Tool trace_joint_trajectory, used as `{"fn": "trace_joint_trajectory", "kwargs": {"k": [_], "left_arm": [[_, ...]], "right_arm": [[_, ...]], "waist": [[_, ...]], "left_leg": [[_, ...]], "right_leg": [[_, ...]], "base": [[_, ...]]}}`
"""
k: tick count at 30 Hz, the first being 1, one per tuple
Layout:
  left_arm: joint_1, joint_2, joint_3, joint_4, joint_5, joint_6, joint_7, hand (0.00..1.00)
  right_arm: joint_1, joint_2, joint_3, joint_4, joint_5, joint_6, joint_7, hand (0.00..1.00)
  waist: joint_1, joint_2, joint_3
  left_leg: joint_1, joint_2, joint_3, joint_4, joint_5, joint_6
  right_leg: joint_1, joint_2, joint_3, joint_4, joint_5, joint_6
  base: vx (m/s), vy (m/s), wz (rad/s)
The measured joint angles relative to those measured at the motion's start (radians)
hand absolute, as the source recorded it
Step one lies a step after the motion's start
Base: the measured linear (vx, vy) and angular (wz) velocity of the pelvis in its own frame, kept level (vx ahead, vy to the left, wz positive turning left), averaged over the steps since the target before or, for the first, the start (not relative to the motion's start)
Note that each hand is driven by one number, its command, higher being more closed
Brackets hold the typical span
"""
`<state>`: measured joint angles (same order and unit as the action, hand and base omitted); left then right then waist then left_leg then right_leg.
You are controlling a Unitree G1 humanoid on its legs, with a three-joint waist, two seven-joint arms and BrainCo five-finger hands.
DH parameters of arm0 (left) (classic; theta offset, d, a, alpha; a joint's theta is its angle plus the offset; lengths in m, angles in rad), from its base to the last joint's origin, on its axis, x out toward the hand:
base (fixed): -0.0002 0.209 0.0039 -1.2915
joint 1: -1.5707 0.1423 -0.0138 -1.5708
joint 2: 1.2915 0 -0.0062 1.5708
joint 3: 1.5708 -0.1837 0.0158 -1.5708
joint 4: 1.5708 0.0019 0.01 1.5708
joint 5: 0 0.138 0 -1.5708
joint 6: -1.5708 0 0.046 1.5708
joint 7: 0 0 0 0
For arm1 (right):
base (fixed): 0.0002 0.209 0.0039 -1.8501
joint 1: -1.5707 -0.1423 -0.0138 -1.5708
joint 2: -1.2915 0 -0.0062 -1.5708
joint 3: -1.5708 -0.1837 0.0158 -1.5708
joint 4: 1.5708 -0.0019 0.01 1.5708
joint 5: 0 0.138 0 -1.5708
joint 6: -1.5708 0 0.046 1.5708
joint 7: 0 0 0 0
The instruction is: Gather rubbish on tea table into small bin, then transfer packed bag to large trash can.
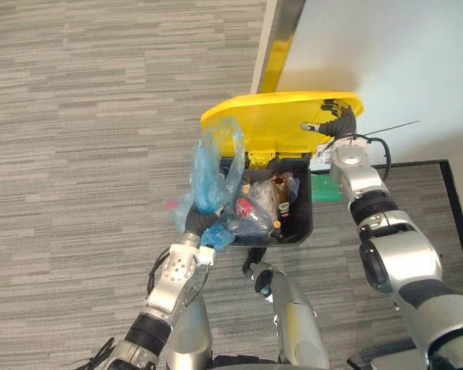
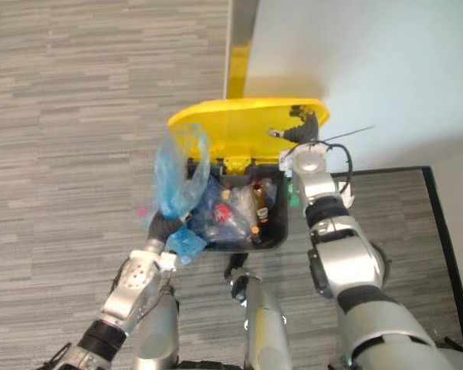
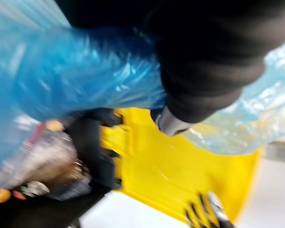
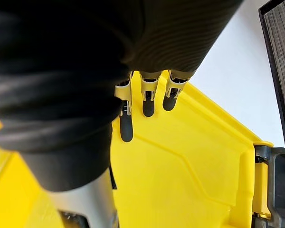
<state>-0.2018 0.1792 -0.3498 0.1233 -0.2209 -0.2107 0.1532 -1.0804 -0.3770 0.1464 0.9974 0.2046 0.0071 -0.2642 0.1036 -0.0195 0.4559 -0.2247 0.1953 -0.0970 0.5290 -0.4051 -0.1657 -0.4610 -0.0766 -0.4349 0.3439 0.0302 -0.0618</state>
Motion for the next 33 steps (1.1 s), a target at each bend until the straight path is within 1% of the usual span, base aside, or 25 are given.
{"fn": "trace_joint_trajectory", "kwargs": {"k": [4, 8, 11, 14, 20, 21, 23, 25, 27, 29, 31, 33], "left_arm": [[-0.014, -0.003, -0.043, -0.11, -0.009, -0.02, 0.0, 1.0], [-0.05, -0.01, -0.078, -0.163, -0.006, -0.027, 0.001, 1.0], [-0.095, -0.024, -0.09, -0.173, 0.033, -0.027, 0.036, 1.0], [-0.134, -0.037, -0.094, -0.173, 0.055, -0.027, 0.064, 1.0], [-0.165, -0.039, -0.099, -0.17, 0.107, -0.022, 0.088, 1.0], [-0.187, -0.039, -0.098, -0.149, 0.127, -0.019, 0.096, 1.0], [-0.215, -0.039, -0.097, -0.113, 0.152, -0.012, 0.106, 1.0], [-0.254, -0.038, -0.082, -0.057, 0.182, 0.007, 0.111, 1.0], [-0.313, -0.037, -0.061, 0.029, 0.202, 0.028, 0.128, 1.0], [-0.4, -0.032, -0.059, 0.16, 0.22, 0.06, 0.128, 1.0], [-0.427, -0.031, -0.057, 0.192, 0.22, 0.067, 0.127, 1.0], [-0.46, -0.031, -0.051, 0.226, 0.221, 0.069, 0.127, 1.0]], "right_arm": [[-0.004, -0.025, 0.037, 0.0, 0.003, 0.003, 0.017, 0.0], [-0.03, -0.029, 0.065, 0.0, 0.004, 0.003, 0.027, 0.0], [-0.05, -0.048, 0.095, 0.0, 0.003, 0.003, 0.04, 0.0], [-0.052, -0.048, 0.102, -0.003, 0.003, 0.002, 0.053, 0.0], [-0.057, -0.049, 0.117, -0.02, 0.003, 0.001, 0.068, 0.0], [-0.058, -0.067, 0.134, -0.047, 0.003, 0.001, 0.07, 0.0], [-0.058, -0.075, 0.134, -0.067, 0.003, 0.001, 0.07, 0.0], [-0.06, -0.077, 0.134, -0.091, 0.002, -0.003, 0.071, 0.0], [-0.095, -0.077, 0.135, -0.093, 0.002, -0.006, 0.073, 0.0], [-0.114, -0.077, 0.137, -0.12, 0.002, -0.007, 0.079, 0.0], [-0.13, -0.077, 0.137, -0.122, 0.002, -0.011, 0.079, 0.0], [-0.151, -0.077, 0.14, -0.122, 0.003, -0.014, 0.083, 0.0]], "waist": [[-0.001, 0.0, 0.0], [-0.014, 0.0, 0.0], [-0.016, 0.001, 0.001], [-0.017, 0.001, 0.001], [-0.02, 0.001, 0.001], [-0.022, 0.004, 0.014], [-0.022, 0.007, 0.024], [-0.028, 0.007, 0.035], [-0.04, 0.007, 0.046], [-0.046, 0.004, 0.057], [-0.047, 0.003, 0.057], [-0.048, -0.004, 0.064]], "left_leg": [[0.0, 0.0, 0.0, 0.001, 0.0, 0.0], [0.001, 0.003, 0.002, 0.003, -0.001, -0.001], [0.002, 0.008, 0.004, 0.005, -0.001, -0.002], [0.003, 0.014, 0.004, 0.005, -0.002, -0.002], [-0.001, 0.022, 0.005, 0.001, -0.002, -0.003], [-0.002, 0.022, 0.005, 0.0, -0.001, -0.003], [-0.003, 0.022, 0.005, 0.0, -0.001, -0.003], [-0.007, 0.024, 0.006, 0.0, -0.001, -0.003], [-0.025, 0.024, 0.008, -0.002, 0.002, -0.008], [-0.04, 0.032, 0.013, -0.003, 0.003, -0.009], [-0.056, 0.031, 0.024, -0.001, 0.004, -0.012], [-0.069, 0.027, 0.035, 0.0, 0.008, -0.02]], "right_leg": [[0.0, 0.0, 0.0, 0.001, 0.0, 0.0], [0.0, 0.004, 0.002, 0.001, 0.0, 0.0], [0.0, 0.01, 0.006, 0.001, 0.0, 0.0], [0.0, 0.016, 0.006, 0.001, -0.001, -0.001], [-0.008, 0.025, 0.006, 0.001, -0.003, -0.005], [-0.009, 0.025, 0.006, 0.001, -0.003, -0.005], [-0.009, 0.026, 0.006, 0.0, -0.003, -0.005], [-0.015, 0.028, 0.006, -0.001, -0.003, -0.005], [-0.031, 0.031, 0.007, -0.01, -0.001, -0.004], [-0.037, 0.045, 0.008, -0.039, 0.018, -0.012], [-0.061, 0.043, 0.016, -0.035, 0.02, -0.011], [-0.079, 0.042, 0.023, -0.035, 0.028, -0.017]], "base": [[0.0, 0.0, 0.0], [0.0, 0.001, -0.01], [-0.02, -0.003, -0.04], [0.0, 0.0, 0.0], [0.0, 0.0, 0.0], [0.0, 0.0, 0.0], [0.0, 0.0, 0.0], [-0.02, -0.002, -0.01], [-0.02, -0.011, -0.04], [0.0, -0.003, -0.09], [0.01, 0.02, -0.14], [0.01, 0.019, -0.13]]}}
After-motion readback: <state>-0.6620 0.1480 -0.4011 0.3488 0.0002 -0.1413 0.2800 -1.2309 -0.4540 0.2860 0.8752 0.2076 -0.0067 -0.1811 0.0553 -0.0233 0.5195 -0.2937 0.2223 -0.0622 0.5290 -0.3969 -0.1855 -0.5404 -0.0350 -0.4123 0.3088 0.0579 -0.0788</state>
